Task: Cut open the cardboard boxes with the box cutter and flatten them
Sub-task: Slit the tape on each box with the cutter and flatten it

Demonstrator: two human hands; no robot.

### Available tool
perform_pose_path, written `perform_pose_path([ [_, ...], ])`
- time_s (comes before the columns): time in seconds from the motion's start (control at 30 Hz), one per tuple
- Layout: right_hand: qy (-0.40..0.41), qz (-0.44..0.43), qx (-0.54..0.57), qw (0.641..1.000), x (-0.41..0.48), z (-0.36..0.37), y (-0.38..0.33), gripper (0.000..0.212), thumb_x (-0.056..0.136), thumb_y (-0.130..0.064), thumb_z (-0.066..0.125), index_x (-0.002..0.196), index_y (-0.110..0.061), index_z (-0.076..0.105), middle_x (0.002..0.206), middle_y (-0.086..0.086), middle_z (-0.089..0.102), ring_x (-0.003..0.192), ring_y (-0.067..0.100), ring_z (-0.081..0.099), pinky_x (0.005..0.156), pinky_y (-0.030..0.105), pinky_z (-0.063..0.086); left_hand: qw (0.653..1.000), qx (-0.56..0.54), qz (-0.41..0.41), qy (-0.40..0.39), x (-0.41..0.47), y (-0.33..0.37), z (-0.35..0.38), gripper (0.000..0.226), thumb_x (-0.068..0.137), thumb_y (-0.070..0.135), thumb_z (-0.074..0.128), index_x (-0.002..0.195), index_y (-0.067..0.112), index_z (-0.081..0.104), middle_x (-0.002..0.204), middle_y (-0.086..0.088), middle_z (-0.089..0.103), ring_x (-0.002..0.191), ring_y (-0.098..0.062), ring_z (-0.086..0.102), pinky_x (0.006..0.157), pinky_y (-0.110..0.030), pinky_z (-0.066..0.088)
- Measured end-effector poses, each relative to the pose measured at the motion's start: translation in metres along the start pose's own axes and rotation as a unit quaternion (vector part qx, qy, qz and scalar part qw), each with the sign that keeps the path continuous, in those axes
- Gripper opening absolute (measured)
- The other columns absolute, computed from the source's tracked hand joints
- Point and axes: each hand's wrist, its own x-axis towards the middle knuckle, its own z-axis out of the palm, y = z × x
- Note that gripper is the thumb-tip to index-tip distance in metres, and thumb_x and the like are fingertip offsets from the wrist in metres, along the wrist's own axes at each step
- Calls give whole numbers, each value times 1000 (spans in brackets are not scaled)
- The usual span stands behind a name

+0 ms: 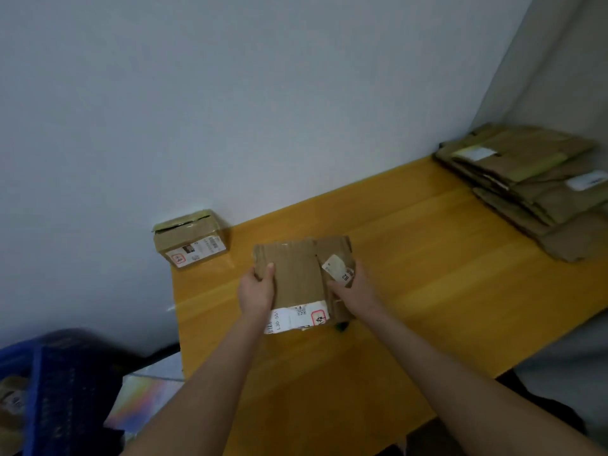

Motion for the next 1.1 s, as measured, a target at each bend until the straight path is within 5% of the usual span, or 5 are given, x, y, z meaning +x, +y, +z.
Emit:
perform_pose_path([
  [0.13, 20, -9, 88, 996, 11, -69, -5, 53, 88, -18, 68, 134, -12, 43, 127, 6, 54, 101, 15, 52, 58, 10, 38, 996, -71, -11, -47, -8, 43, 50, 27, 98, 44, 50, 92, 18, 55, 91, -13, 67, 85, -33, 68, 80, -50, 57],
  [0.3, 95, -25, 60, 993, 50, -166, 10, 60, 93, -20, 62, 146, -12, 35, 139, 9, 50, 124, 26, 51, 95, 34, 48, 987, -127, -25, -93, -26, 98, 146, 40, 101, 45, 40, 121, 11, 49, 104, -16, 63, 92, -34, 65, 83, -51, 56],
  [0.47, 150, -34, -9, 988, 105, -282, 44, 58, 98, -28, 53, 150, -17, 28, 146, 8, 44, 132, 29, 44, 104, 41, 40, 988, -93, -33, -115, -52, 157, 258, 24, 104, 25, 40, 116, 7, 50, 93, -11, 60, 74, -24, 60, 54, -30, 46],
  [0.77, 231, -24, -213, 949, 183, -479, 91, 72, 95, -33, 55, 153, -23, 14, 154, 11, 26, 138, 30, 30, 107, 43, 35, 987, -14, 9, -161, -96, 249, 439, 5, 95, 4, 54, 97, 8, 56, 94, -12, 64, 79, -26, 63, 80, -44, 56],
  [1.1, 191, -37, -301, 934, 223, -523, 135, 92, 85, -26, 67, 153, -23, 5, 159, 12, 5, 147, 32, 4, 119, 46, 17, 981, -19, 3, -191, -74, 313, 595, 27, 92, 2, 58, 119, 2, 61, 116, -15, 67, 102, -33, 66, 89, -46, 55],
])
